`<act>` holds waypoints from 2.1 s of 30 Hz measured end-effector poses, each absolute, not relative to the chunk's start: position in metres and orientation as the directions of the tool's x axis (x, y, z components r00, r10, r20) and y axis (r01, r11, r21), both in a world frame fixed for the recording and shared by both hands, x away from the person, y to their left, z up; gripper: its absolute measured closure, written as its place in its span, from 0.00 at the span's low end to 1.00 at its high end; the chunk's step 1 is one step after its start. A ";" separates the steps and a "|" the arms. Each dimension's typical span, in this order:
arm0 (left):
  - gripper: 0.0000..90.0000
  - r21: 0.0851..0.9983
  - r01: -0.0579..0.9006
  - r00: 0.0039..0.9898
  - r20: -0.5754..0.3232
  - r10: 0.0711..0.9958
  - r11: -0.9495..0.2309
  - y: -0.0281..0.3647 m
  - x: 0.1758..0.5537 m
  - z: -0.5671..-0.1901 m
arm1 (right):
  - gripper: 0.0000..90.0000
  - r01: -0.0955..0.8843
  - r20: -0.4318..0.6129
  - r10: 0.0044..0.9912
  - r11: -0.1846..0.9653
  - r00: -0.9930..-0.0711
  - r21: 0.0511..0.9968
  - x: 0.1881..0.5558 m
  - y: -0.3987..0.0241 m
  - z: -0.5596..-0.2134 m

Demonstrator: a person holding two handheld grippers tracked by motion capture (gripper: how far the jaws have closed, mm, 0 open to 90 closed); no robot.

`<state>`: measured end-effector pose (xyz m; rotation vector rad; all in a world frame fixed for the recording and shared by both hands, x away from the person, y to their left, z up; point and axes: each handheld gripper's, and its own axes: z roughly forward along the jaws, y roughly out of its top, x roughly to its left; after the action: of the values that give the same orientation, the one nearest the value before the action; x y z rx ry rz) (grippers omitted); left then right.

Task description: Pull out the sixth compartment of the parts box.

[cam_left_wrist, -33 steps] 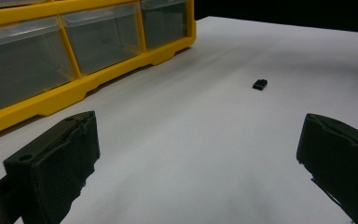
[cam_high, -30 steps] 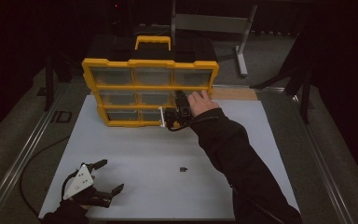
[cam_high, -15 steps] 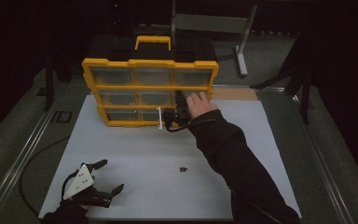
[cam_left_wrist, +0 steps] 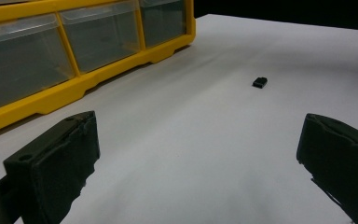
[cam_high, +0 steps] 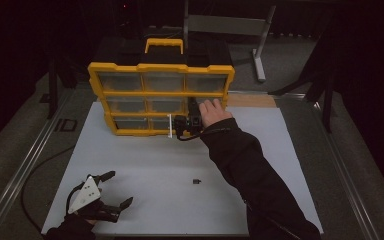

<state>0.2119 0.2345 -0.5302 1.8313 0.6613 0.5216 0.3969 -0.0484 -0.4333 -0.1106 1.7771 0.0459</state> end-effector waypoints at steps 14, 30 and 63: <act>0.00 0.942 0.194 0.750 0.039 0.660 -0.276 0.235 0.212 -0.530 | 0.87 -0.100 -0.971 -0.038 0.995 -0.237 -0.014 0.395 -0.048 -0.426; 0.00 0.940 0.194 0.752 0.040 0.658 -0.280 0.234 0.212 -0.530 | 0.86 -0.111 -0.971 -0.029 0.994 -0.238 -0.002 0.378 -0.050 -0.428; 0.00 0.940 0.194 0.752 0.042 0.658 -0.282 0.234 0.212 -0.530 | 0.86 -0.143 -0.970 -0.033 0.990 -0.240 0.002 0.353 -0.053 -0.426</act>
<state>0.2125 0.2344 -0.5305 1.8375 0.6595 0.5207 0.3534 -0.0532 -0.4260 -0.1289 1.8126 0.1036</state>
